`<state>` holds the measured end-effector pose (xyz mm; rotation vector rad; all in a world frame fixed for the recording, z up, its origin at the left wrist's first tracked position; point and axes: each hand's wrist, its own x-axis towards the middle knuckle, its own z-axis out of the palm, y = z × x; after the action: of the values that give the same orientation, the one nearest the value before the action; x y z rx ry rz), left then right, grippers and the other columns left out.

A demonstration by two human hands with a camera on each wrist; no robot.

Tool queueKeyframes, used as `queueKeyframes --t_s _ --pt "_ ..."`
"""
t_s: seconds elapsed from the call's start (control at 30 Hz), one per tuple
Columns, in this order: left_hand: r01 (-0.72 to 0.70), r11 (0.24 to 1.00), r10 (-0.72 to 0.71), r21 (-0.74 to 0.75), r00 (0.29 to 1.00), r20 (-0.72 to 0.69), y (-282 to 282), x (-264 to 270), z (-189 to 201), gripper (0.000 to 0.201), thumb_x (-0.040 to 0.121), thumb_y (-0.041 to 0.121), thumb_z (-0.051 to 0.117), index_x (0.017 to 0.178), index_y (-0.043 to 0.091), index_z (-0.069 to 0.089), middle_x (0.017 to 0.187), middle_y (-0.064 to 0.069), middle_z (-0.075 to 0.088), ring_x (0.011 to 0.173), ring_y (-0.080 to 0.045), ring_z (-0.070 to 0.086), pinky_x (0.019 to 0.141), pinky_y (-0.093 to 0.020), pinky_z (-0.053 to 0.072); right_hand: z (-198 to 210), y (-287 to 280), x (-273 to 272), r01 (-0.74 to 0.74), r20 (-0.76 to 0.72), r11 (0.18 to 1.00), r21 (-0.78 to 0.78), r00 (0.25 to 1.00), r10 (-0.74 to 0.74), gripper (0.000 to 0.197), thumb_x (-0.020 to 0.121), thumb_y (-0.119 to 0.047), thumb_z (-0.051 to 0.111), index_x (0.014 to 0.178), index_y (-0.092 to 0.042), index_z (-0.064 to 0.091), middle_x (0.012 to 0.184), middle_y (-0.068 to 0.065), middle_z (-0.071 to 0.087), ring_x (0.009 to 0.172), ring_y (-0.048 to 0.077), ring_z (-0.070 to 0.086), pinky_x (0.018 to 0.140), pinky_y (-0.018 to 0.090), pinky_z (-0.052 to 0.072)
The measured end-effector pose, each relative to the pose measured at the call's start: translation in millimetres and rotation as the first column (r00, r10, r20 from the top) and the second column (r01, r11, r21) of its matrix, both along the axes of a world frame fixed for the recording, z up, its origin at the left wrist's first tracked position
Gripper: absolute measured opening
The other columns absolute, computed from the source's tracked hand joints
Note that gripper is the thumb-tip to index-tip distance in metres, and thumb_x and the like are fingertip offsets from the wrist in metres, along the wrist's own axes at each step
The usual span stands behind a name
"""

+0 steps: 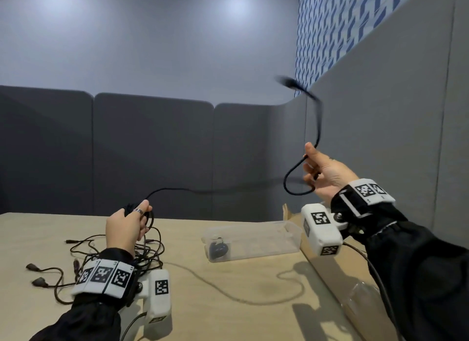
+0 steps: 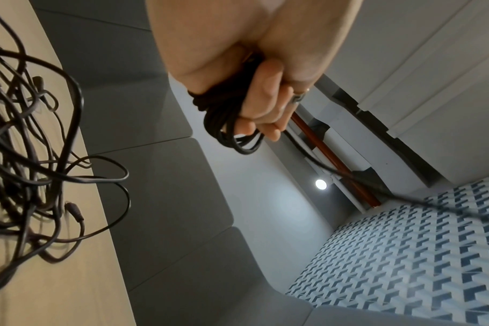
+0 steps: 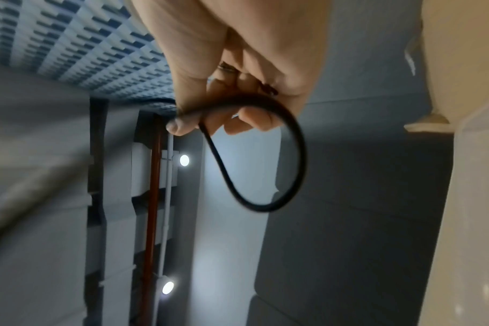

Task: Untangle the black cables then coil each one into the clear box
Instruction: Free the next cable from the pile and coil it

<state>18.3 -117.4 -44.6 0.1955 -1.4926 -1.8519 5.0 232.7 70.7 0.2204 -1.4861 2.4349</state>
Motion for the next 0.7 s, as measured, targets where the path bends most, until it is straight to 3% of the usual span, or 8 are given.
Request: queueKeyframes --t_s 0.17,0.27,0.33,0.43,0.5,0.57,0.63,0.7 --pt "-0.069 0.998 0.069 0.006 0.998 -0.013 -2 -2 -1 0.022 0.091 0.019 0.059 0.075 0.003 0.06 0.053 -0.002 0.045 0.03 -0.003 0.037 0.035 -0.012 0.033 -2 -9 -18 0.067 0.038 0.994 0.082 0.997 -0.07 0.033 0.072 -0.022 0.08 0.07 -0.019 0.048 0.06 -0.003 0.052 0.058 0.01 0.054 0.042 0.02 0.044" --pt "-0.155 0.987 0.157 -0.049 0.987 0.041 -2 -6 -2 0.026 0.086 0.027 0.063 0.076 0.004 0.055 0.069 -0.008 0.049 0.056 -0.017 0.045 0.05 -0.022 0.033 -7 -9 -21 0.072 0.017 0.995 0.069 0.997 -0.073 0.038 0.076 -0.012 0.078 0.076 -0.017 0.04 0.073 0.005 0.056 0.07 0.022 0.065 0.049 0.027 0.055" --pt "-0.148 0.988 0.15 -0.035 0.988 0.04 -3 -7 -2 0.023 0.085 0.027 0.065 0.077 0.006 0.057 0.072 -0.007 0.052 0.064 -0.02 0.045 0.056 -0.025 0.032 -11 -7 -21 0.089 -0.005 0.988 0.125 0.996 -0.089 0.044 0.077 -0.012 0.076 0.069 -0.019 0.034 0.065 0.003 0.053 0.059 0.02 0.061 0.048 0.027 0.055" --pt "-0.092 0.995 0.094 -0.033 0.995 0.046 -2 -5 -2 0.02 0.084 0.025 0.065 0.071 0.011 0.062 0.081 -0.009 0.059 0.071 -0.023 0.051 0.064 -0.029 0.039 -16 0 -26 0.14 -0.011 0.957 0.254 0.99 -0.142 0.054 0.076 -0.014 0.078 0.061 -0.021 0.026 0.05 -0.002 0.034 0.041 0.011 0.04 0.04 0.02 0.045" --pt "-0.047 0.998 0.049 -0.049 0.998 0.043 0 -3 -2 0.018 0.087 0.025 0.063 0.075 0.011 0.066 0.069 -0.005 0.058 0.061 -0.02 0.05 0.063 -0.027 0.044 -20 5 -32 0.129 0.029 0.921 0.367 0.988 -0.15 0.056 0.077 -0.019 0.077 0.061 -0.022 0.023 0.05 -0.004 0.021 0.036 0.01 0.024 0.035 0.017 0.027" --pt "0.008 0.998 -0.006 -0.063 1.0 0.025 2 -1 -2 0.021 0.09 0.023 0.06 0.079 0.006 0.065 0.047 0.004 0.046 0.048 -0.015 0.039 0.047 -0.018 0.042 -24 8 -40 0.063 0.066 0.907 0.417 0.993 -0.099 0.049 0.086 -0.025 0.068 0.063 -0.022 0.025 0.054 -0.004 0.02 0.035 0.008 0.017 0.034 0.017 0.017" --pt "0.042 0.997 -0.042 -0.065 0.999 0.01 5 1 -1 0.022 0.091 0.022 0.059 0.08 0.003 0.063 0.037 0.008 0.037 0.04 -0.012 0.033 0.038 -0.014 0.037 -27 9 -46 0.059 0.077 0.907 0.418 0.992 -0.1 0.033 0.097 -0.022 0.049 0.068 -0.02 0.033 0.058 0.0 0.032 0.033 0.006 0.021 0.035 0.015 0.017" --pt "0.087 0.995 -0.088 -0.051 0.996 -0.011 6 2 0 0.022 0.092 0.021 0.057 0.083 0.001 0.061 0.035 0.009 0.034 0.032 -0.008 0.031 0.044 -0.02 0.038 -30 10 -49 0.11 0.083 0.849 0.517 0.981 -0.178 0.024 0.098 -0.014 0.041 0.075 -0.019 0.041 0.067 0.002 0.042 0.044 0.011 0.028 0.044 0.02 0.022"
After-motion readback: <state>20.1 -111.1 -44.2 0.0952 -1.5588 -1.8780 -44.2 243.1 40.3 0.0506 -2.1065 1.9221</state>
